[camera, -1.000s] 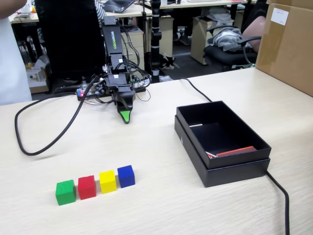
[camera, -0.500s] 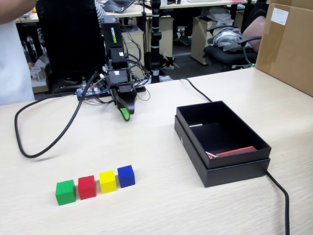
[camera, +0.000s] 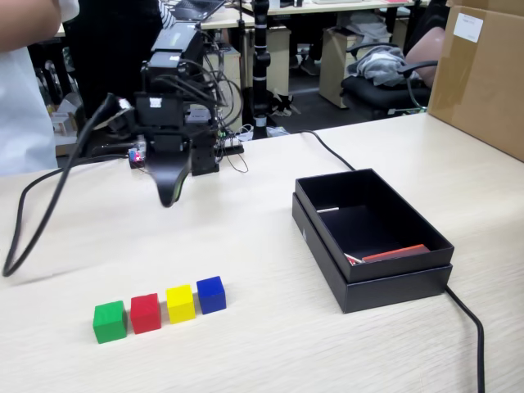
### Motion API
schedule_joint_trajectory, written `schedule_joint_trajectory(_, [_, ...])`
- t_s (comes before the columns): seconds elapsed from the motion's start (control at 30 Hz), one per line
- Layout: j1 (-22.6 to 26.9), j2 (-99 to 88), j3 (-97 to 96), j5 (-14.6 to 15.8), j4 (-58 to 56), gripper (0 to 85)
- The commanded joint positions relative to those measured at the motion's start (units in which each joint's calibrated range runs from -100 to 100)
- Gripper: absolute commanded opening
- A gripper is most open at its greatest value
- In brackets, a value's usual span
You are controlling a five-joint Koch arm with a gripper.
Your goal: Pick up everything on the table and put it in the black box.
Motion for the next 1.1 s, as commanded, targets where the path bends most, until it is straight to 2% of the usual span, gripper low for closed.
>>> schedule_joint_trajectory(0.0, [-1.1, 8.5, 11.8, -1.9, -0.4, 47.9])
schedule_joint_trajectory(0.23, [-2.7, 39.3, 42.0, -4.4, -0.4, 47.3])
schedule_joint_trajectory(0.43, [-3.4, 55.8, 57.0, -5.2, -0.4, 47.2])
schedule_joint_trajectory(0.83, [-3.8, 73.2, 67.4, -6.0, -0.4, 43.2])
schedule_joint_trajectory(0.9, [-3.7, 74.3, 67.6, -6.0, -0.4, 38.3])
schedule_joint_trajectory(1.07, [-3.8, 77.1, 71.6, -5.9, -2.4, 14.2])
